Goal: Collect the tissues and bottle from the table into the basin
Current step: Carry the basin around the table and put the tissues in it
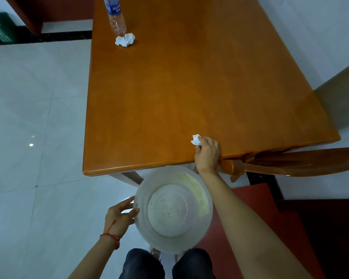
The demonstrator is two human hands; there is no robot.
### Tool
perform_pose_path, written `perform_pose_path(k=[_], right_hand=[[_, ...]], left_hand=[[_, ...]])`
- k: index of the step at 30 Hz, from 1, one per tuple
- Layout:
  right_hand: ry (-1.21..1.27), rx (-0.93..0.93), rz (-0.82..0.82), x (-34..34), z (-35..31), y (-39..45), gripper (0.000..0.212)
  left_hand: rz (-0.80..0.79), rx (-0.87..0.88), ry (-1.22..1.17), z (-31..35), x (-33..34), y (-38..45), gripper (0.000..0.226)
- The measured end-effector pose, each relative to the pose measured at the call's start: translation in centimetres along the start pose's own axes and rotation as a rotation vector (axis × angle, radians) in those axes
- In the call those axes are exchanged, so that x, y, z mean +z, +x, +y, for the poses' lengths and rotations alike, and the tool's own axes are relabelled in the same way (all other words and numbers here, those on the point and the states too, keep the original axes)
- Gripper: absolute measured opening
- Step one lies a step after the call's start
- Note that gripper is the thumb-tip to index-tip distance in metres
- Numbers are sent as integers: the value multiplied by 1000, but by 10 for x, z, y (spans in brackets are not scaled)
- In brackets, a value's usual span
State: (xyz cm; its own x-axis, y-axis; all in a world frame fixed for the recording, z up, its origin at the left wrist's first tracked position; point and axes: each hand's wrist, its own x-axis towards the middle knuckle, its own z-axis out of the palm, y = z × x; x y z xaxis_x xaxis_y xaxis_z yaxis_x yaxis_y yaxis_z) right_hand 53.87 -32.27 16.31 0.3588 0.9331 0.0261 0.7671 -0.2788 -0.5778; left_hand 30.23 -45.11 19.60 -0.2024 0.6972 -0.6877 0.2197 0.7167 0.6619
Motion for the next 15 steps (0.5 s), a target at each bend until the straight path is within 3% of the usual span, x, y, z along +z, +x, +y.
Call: perform_pose_path(k=[10,15], right_hand=[[431,-38,-112,-19,-12,-61,28],[403,-95,-279,-15,0,-113,36]], left_hand=[[-6,6,-1,0,1,-1,41],[3,12,-3,-3,1,-5,42]])
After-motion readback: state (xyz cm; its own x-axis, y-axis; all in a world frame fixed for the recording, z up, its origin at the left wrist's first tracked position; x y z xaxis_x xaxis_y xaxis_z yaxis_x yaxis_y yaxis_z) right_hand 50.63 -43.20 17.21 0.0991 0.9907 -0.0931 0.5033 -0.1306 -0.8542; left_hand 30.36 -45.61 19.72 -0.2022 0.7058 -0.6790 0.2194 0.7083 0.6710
